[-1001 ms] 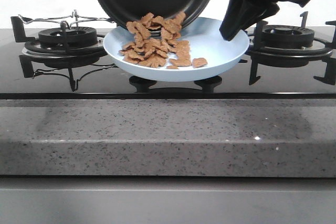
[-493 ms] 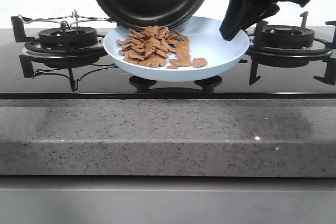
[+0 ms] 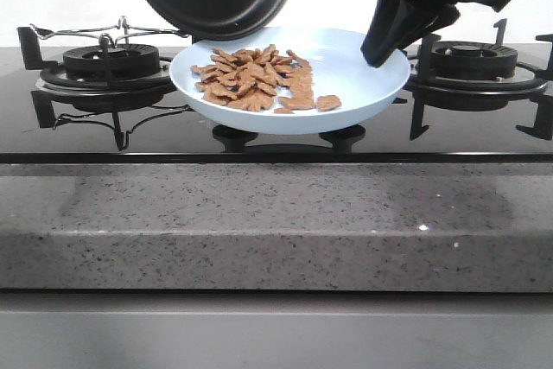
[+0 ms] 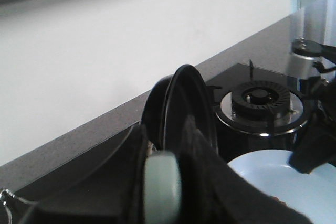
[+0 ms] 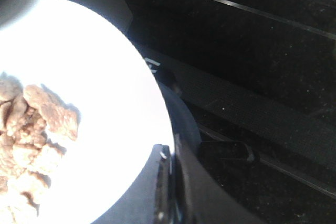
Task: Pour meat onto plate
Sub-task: 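Set the pan back on its burner and release with the left gripper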
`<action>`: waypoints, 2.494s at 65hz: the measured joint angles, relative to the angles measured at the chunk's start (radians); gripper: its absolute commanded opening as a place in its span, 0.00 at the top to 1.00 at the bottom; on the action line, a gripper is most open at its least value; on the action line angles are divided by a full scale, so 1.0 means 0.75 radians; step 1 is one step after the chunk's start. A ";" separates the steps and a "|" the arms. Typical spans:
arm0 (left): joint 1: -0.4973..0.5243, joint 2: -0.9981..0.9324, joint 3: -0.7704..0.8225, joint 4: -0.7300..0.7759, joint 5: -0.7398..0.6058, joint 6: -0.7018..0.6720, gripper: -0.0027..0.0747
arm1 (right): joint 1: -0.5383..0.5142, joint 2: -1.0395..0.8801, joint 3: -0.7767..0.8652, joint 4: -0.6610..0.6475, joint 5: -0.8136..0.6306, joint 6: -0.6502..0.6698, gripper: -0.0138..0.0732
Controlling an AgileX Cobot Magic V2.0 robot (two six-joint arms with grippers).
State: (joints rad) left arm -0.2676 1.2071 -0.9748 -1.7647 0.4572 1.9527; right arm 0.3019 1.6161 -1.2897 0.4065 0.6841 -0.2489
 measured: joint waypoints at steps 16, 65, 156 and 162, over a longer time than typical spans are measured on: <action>0.195 0.000 -0.060 -0.020 -0.063 -0.382 0.99 | 0.000 0.000 0.000 0.000 0.000 0.000 0.97; 0.674 0.575 -0.282 -0.007 0.392 -1.292 0.99 | 0.000 0.000 0.000 0.000 0.000 0.000 0.97; 0.874 0.664 -0.294 0.316 0.579 -1.539 0.32 | 0.000 0.000 0.000 0.000 0.000 0.000 0.97; 0.889 0.576 -0.294 0.436 0.584 -1.560 0.33 | 0.000 0.000 0.000 0.000 0.000 0.000 0.97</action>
State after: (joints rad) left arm 0.3991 1.6390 -1.1956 -1.4375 0.8956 0.7826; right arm 0.3019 1.6161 -1.2897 0.4065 0.6841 -0.2489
